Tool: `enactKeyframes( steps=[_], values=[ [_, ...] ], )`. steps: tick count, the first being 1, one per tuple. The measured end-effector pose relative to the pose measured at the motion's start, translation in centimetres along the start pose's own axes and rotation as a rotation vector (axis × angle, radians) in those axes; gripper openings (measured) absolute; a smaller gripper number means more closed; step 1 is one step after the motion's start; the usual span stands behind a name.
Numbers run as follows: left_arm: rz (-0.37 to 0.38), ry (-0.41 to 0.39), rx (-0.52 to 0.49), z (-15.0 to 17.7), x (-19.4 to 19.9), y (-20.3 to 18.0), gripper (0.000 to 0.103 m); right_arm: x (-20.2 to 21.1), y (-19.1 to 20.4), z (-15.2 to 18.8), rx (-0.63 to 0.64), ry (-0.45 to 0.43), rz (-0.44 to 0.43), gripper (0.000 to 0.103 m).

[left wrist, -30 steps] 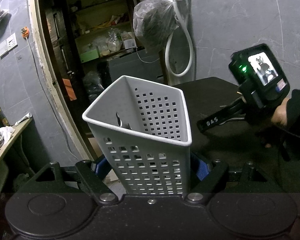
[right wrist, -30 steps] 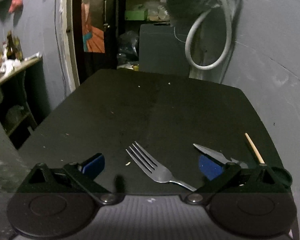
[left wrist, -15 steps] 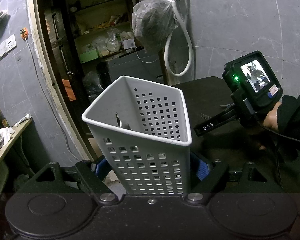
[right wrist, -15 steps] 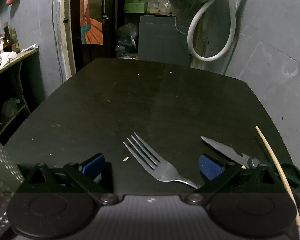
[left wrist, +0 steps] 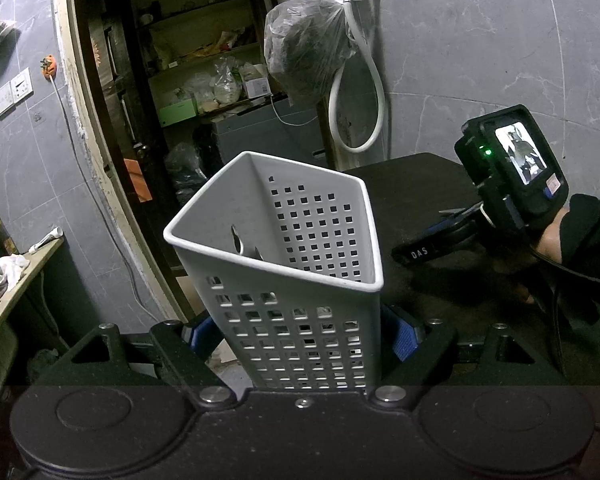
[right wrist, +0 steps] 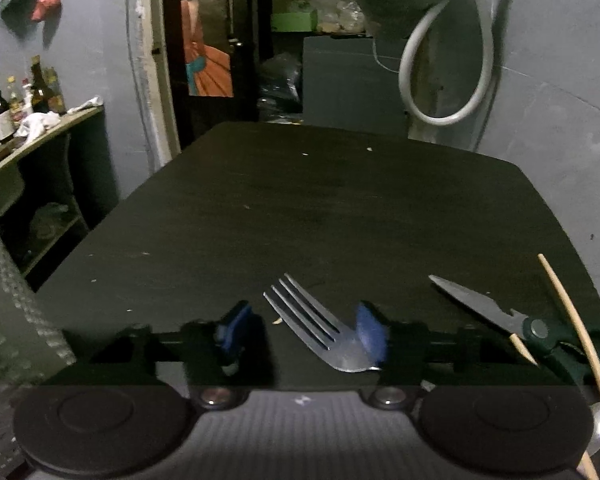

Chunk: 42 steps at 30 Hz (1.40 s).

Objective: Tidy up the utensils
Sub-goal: 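Grasp the steel fork with the right tool, then lift the fork with the right tool, lower it into the caddy, release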

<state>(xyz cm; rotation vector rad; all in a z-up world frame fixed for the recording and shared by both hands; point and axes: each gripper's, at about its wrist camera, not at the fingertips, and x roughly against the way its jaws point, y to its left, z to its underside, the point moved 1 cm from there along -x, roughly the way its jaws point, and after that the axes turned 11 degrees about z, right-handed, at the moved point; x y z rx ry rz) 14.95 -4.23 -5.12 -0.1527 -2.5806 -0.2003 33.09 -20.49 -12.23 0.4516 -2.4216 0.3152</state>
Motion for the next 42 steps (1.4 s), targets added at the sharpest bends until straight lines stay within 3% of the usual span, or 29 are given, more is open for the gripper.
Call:
enactKeyframes(
  steps=[2, 8, 15, 22, 25, 27, 36, 42],
  values=[
    [0.0, 0.0, 0.0, 0.0, 0.0, -0.1, 0.084, 0.3, 0.2, 0.1, 0.004, 0.0, -0.011, 0.047],
    [0.0, 0.0, -0.001, 0.0, 0.0, -0.1, 0.084, 1.8, 0.7, 0.7, 0.011, 0.009, -0.06, 0.042],
    [0.0, 0.001, -0.001, 0.0, 0.0, 0.0, 0.084, 3.5, 1.6, 2.0, 0.067, -0.01, -0.055, 0.049],
    [0.0, 0.001, -0.001, 0.0, -0.1, -0.1, 0.084, 3.8, 1.8, 2.0, 0.065, -0.006, -0.062, 0.047],
    [-0.001, 0.001, -0.001, 0.0, -0.1, -0.1, 0.084, 3.7, 2.0, 1.8, 0.08, -0.005, -0.074, 0.036],
    [-0.001, 0.001, -0.001, 0.0, -0.1, -0.1, 0.084, 3.7, 2.1, 1.6, 0.093, -0.002, -0.085, 0.019],
    [-0.001, 0.001, -0.001, 0.0, -0.1, -0.1, 0.084, 4.9, 3.2, 1.1, 0.175, -0.033, -0.073, 0.01],
    [0.0, 0.001, -0.001, 0.0, -0.1, -0.1, 0.084, 8.3, 2.6, -1.4, 0.096, -0.132, -0.107, 0.004]
  ],
)
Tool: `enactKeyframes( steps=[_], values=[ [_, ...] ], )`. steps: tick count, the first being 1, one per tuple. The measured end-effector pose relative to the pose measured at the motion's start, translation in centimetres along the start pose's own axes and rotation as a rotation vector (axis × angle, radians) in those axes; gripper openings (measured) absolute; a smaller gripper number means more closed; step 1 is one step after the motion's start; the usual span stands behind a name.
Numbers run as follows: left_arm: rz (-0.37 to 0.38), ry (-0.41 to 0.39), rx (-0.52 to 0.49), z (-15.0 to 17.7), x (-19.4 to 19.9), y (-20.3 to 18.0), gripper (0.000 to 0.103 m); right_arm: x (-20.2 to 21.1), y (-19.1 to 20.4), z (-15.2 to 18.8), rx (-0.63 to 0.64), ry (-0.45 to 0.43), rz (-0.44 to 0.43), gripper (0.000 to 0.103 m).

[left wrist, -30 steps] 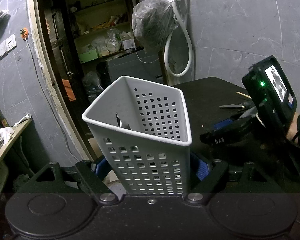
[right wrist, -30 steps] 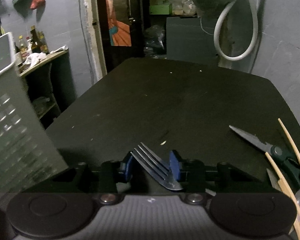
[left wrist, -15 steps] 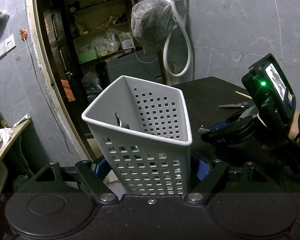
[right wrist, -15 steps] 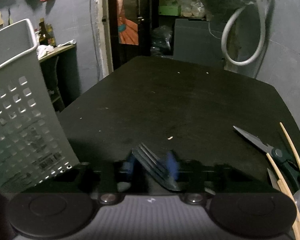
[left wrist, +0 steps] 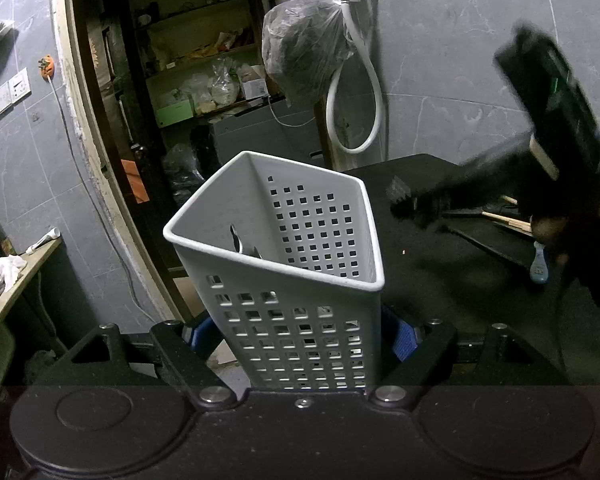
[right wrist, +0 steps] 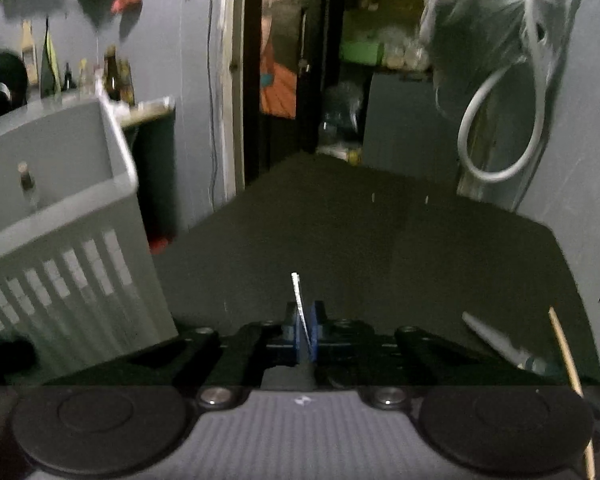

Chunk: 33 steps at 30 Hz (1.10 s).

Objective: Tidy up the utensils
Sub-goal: 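Lift the fork with the right tool, lower it into the caddy, release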

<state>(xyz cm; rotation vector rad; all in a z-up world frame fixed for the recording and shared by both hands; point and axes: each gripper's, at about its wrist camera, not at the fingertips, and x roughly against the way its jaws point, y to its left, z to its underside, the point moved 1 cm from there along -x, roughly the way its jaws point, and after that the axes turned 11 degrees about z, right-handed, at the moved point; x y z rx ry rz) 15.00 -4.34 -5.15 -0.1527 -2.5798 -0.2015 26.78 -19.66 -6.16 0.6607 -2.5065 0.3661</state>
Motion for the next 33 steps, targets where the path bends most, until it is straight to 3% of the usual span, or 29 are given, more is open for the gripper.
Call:
enactKeyframes(
  steps=[9, 19, 24, 33],
  values=[
    [0.0, 0.0, 0.0, 0.0, 0.0, 0.0, 0.084, 3.2, -4.6, -2.5, -0.286, -0.109, -0.063, 0.002],
    [-0.001, 0.0, 0.0, 0.0, 0.0, -0.1, 0.084, 4.3, -8.3, -1.9, -0.464, -0.124, -0.088, 0.002],
    [0.0, 0.001, 0.0, 0.0, 0.0, 0.0, 0.084, 6.0, -9.5, -3.2, -0.557, -0.181, -0.177, 0.002],
    [-0.001, 0.0, 0.0, 0.0, 0.0, 0.0, 0.084, 9.0, -8.9, -7.9, -0.547, -0.311, -0.337, 0.002]
  ],
)
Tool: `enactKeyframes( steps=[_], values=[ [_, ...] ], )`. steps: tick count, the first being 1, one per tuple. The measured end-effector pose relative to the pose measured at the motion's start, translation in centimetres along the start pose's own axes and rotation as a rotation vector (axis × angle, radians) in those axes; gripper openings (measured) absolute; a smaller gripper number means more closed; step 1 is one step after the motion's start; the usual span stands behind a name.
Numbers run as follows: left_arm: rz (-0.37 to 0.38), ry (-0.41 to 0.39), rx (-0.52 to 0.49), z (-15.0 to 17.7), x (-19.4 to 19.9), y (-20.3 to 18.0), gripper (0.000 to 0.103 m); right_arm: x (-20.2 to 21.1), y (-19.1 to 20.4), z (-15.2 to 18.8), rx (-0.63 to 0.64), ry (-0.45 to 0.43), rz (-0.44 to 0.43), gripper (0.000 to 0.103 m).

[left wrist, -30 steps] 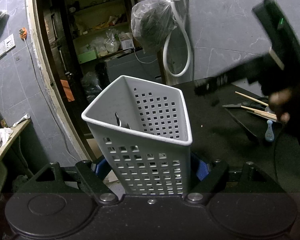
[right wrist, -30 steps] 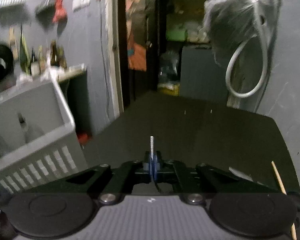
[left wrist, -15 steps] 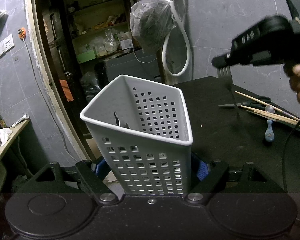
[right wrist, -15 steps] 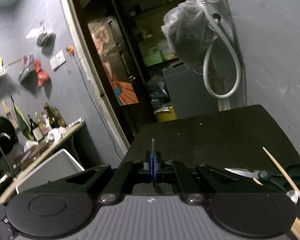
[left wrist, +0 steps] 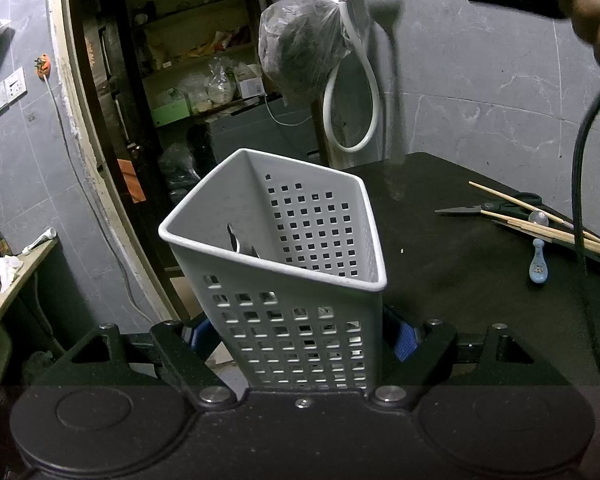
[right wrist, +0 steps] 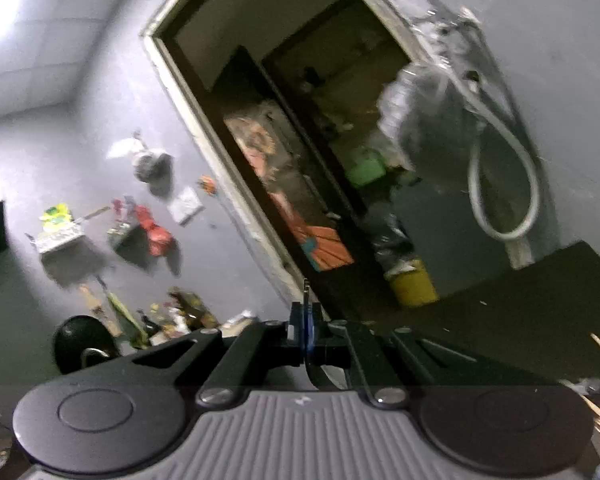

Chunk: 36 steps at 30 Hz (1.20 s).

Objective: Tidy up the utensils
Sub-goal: 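Lift the fork with the right tool, lower it into the caddy, release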

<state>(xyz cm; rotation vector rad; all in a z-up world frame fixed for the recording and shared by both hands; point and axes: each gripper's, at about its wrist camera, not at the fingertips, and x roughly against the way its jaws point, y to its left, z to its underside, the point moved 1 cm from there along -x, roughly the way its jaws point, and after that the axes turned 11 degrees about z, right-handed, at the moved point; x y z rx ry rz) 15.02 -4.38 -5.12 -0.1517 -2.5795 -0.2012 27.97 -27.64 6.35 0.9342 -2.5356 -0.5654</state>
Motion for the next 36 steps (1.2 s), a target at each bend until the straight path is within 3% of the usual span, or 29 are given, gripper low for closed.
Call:
enactKeyframes(
  steps=[7, 20, 27, 32, 35, 36],
  values=[
    [0.0, 0.001, 0.002, 0.0, 0.0, 0.0, 0.084, -0.6, 3.7, 0.1, 0.008, 0.003, -0.133, 0.003],
    [-0.001, 0.0, -0.004, 0.0, 0.1, -0.1, 0.084, -1.3, 5.4, 0.2, 0.013, -0.002, -0.216, 0.003],
    [-0.001, -0.001, -0.004, 0.0, 0.1, 0.0, 0.084, -2.5, 5.3, 1.6, -0.001, 0.049, -0.208, 0.003],
    [-0.001, 0.0, -0.003, -0.1, 0.1, 0.0, 0.084, -3.1, 4.8, 2.9, 0.027, 0.105, -0.153, 0.003],
    [-0.001, 0.0, -0.003, -0.1, 0.1, 0.0, 0.084, -3.2, 5.0, 3.8, 0.077, 0.154, -0.109, 0.013],
    [0.001, 0.0, -0.002, 0.0, 0.1, 0.0, 0.084, -3.2, 5.1, 4.1, 0.094, 0.171, -0.099, 0.022]
  ],
)
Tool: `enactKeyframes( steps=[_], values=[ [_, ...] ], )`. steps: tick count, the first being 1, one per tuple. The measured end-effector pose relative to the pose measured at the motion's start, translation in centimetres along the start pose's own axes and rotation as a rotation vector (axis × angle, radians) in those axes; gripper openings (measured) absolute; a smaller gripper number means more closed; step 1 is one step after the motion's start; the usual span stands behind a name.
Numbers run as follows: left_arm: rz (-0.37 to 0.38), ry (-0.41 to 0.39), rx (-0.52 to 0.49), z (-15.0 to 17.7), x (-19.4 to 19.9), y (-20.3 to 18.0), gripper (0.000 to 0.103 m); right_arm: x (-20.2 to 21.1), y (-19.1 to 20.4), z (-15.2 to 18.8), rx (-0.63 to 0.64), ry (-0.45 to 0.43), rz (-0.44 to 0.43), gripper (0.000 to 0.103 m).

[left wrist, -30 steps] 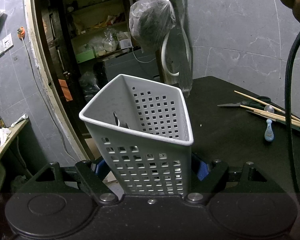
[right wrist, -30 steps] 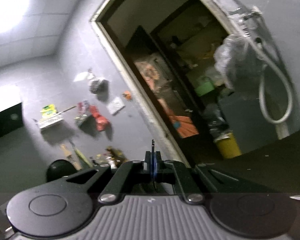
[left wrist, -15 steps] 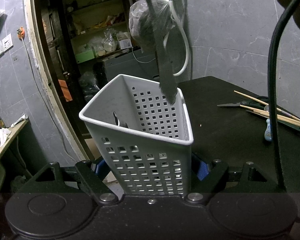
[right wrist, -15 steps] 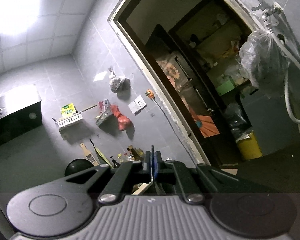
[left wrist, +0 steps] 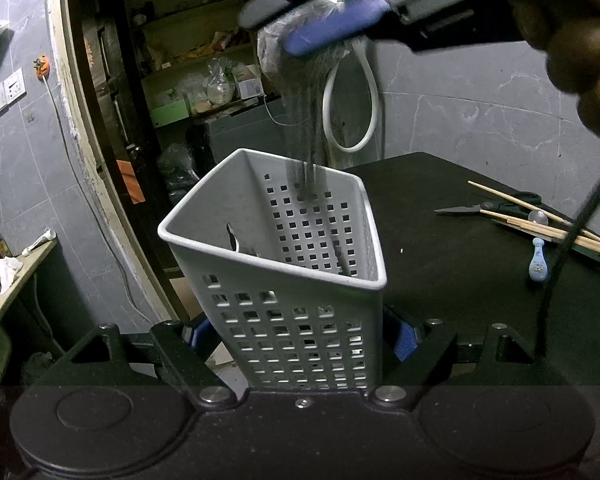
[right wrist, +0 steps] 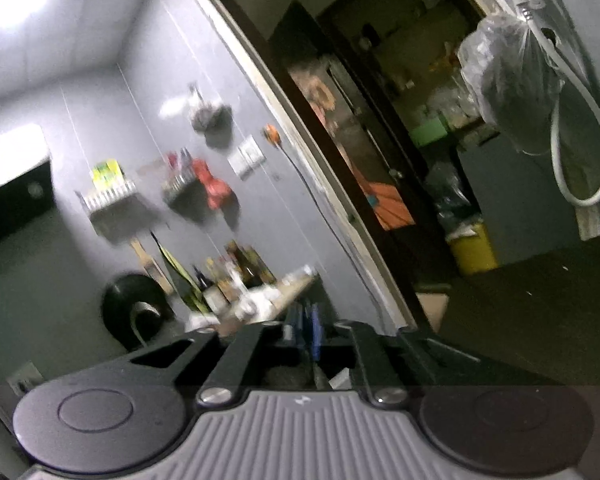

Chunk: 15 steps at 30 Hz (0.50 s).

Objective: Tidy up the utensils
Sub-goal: 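Lift the fork with the right tool, lower it into the caddy, release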

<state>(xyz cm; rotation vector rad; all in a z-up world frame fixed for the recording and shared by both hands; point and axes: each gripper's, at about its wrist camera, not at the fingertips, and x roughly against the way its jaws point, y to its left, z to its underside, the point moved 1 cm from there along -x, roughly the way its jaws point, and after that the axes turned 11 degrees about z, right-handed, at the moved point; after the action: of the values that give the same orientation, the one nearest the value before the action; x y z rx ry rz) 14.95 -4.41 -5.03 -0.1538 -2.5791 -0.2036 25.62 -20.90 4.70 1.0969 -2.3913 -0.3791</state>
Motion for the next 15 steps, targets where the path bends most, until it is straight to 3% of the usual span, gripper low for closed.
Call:
enactKeyframes(
  steps=[1, 2, 3, 7, 15],
  values=[
    [0.0, 0.0, 0.0, 0.0, 0.0, 0.0, 0.084, 0.1, 0.1, 0.3, 0.012, 0.007, 0.004, 0.03],
    [-0.005, 0.002, 0.002, 0.0, 0.0, 0.0, 0.084, 0.2, 0.3, 0.5, 0.025, 0.008, 0.01, 0.045],
    [-0.004, 0.001, 0.002, 0.1, 0.1, 0.0, 0.084, 0.4, 0.4, 0.7, 0.04, 0.009, 0.014, 0.052],
    [-0.005, 0.001, -0.001, 0.0, 0.1, -0.2, 0.084, 1.1, 0.9, 1.2, 0.079, 0.012, 0.033, 0.059],
    [-0.005, 0.001, -0.002, 0.0, 0.1, -0.2, 0.084, 3.3, -0.6, 1.7, 0.047, -0.018, 0.138, 0.086]
  ],
)
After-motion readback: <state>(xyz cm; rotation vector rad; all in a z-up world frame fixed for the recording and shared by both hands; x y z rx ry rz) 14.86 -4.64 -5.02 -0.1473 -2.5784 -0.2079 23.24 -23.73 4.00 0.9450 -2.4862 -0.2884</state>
